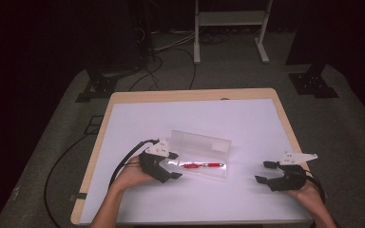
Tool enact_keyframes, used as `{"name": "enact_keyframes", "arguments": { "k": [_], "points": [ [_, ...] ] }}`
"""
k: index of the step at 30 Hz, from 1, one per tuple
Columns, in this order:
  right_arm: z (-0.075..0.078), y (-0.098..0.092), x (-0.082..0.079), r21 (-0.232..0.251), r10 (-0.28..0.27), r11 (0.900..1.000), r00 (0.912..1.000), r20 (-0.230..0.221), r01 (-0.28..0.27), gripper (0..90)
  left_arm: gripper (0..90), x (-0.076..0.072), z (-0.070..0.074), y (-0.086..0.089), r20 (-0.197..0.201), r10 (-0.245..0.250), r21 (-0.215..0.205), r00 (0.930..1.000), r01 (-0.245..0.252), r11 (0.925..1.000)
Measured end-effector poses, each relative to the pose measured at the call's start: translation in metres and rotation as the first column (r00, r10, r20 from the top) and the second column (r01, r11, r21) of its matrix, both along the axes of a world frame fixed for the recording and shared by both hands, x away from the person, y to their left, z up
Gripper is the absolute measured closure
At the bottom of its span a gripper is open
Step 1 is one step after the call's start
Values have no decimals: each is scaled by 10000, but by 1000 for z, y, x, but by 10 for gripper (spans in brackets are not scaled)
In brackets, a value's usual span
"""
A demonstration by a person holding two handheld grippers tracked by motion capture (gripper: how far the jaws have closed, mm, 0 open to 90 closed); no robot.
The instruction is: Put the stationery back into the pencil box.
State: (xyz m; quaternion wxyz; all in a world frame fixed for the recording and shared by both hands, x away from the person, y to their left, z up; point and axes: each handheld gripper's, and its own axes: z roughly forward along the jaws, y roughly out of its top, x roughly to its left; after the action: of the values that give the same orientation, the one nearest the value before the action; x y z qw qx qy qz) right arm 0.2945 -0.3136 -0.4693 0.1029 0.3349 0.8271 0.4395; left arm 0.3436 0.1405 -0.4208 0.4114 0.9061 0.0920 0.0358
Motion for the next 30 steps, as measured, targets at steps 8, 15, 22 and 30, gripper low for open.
{"name": "enact_keyframes", "arguments": {
  "k": [8, 15, 22, 30],
  "points": [
    [0, 0, 0, -18, 10, 10000, 10000, 14, -10, 263, 247, -3, -1, 12, 56, 319, -148, 9995, -318, 9994],
    [0, 1, 0, -18, 8, 10000, 10000, 25, -8, 263, 233, -7, -1, 22, 62, 584, -265, 9983, -582, 9979],
    [0, 1, 0, -52, 12, 10000, 10000, 10, -12, 263, 228, -11, -3, 34, 73, 863, -354, 9962, -860, 9957],
    [0, 2, 0, -29, 4, 10000, 10000, -19, -4, 263, 208, -17, -2, 43, 128, 1084, -456, 9940, -1077, 9931]
  ]
}}
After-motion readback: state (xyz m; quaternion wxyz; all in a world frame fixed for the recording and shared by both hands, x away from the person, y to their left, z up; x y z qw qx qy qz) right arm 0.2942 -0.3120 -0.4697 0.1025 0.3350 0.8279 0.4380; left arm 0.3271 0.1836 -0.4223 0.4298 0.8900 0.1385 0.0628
